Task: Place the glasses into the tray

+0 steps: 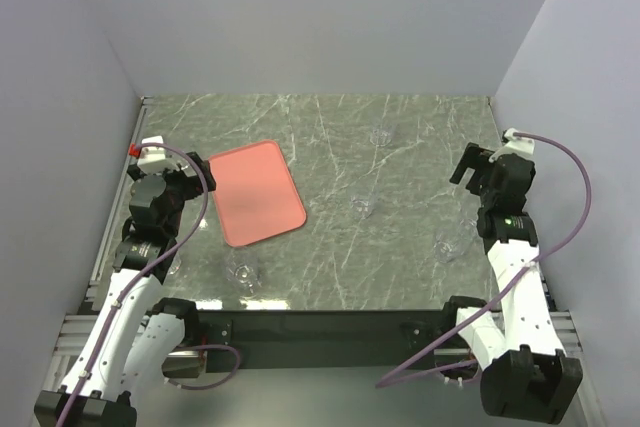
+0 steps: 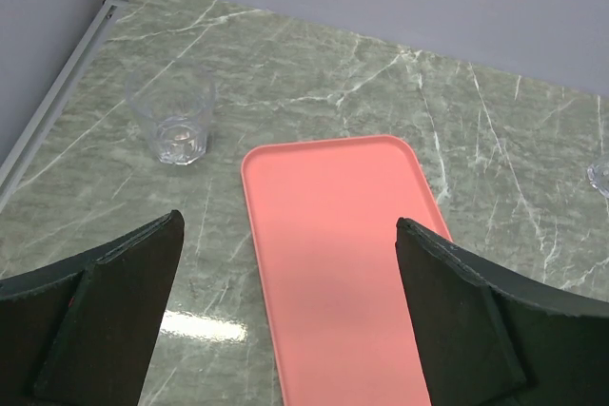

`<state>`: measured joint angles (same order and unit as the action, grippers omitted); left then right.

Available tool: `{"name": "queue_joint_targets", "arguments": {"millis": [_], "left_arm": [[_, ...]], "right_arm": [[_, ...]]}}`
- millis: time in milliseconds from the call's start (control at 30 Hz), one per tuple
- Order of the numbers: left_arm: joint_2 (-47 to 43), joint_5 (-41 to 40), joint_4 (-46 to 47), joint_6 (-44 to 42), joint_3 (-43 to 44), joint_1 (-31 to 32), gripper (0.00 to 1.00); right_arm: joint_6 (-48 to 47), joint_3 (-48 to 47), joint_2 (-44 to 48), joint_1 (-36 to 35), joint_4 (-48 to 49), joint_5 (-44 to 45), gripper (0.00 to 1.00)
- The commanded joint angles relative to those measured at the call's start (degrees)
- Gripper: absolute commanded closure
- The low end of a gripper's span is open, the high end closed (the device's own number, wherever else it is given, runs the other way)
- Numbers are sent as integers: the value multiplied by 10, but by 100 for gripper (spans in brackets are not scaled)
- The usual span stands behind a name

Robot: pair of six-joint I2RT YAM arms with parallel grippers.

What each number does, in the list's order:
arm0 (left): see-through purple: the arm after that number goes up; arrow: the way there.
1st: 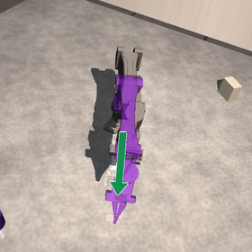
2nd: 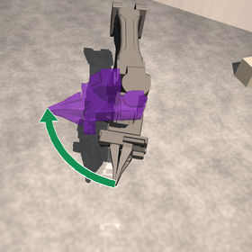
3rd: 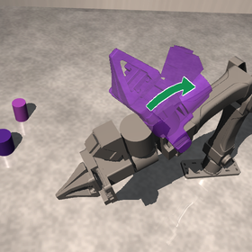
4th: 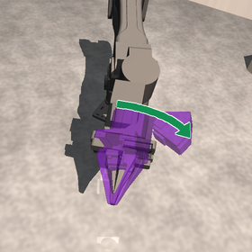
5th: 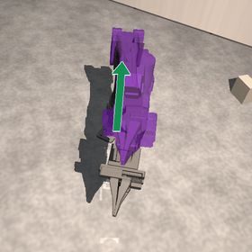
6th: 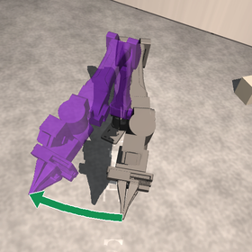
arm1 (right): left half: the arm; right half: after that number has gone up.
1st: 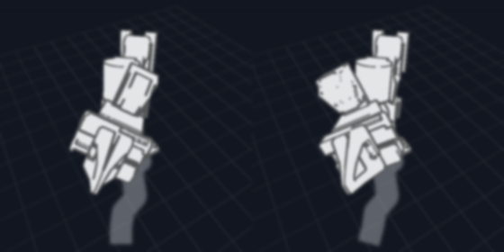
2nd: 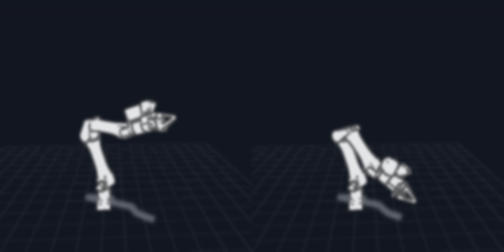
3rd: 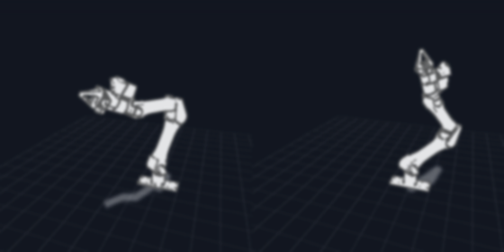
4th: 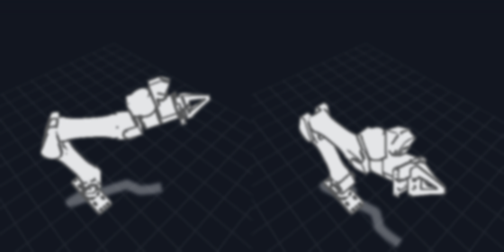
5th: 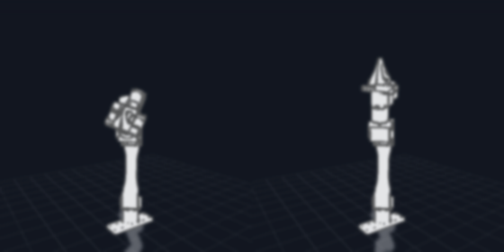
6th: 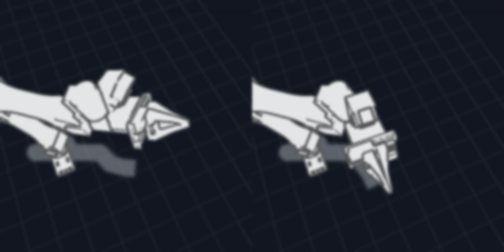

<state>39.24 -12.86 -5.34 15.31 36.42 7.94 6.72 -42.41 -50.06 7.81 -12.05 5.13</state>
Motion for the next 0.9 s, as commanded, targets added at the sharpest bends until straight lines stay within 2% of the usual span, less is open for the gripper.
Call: {"name": "queue_joint_targets", "arguments": {"millis": [0,167,400,533,733,767,867], "left_arm": [[0,5,12,2,8,0,1],[-7,-12,13,16,5,0,1],[6,-22,0,25,13,0,1],[23,-15,3,32,20,-2,1],[60,26,-4,76,39,-41,1],[67,40,-2,83,40,-50,1],[84,83,-1,109,42,-99,1]], "right_arm": [[10,-5,27,10,17,-13,0],[-28,18,59,12,38,-49,0],[-128,68,109,11,91,-249,0],[-193,37,74,9,36,-386,0],[-245,-47,-49,10,-102,-433,0],[-246,-61,-54,11,-124,-442,0],[-250,-40,-34,10,-111,-461,0]]}}
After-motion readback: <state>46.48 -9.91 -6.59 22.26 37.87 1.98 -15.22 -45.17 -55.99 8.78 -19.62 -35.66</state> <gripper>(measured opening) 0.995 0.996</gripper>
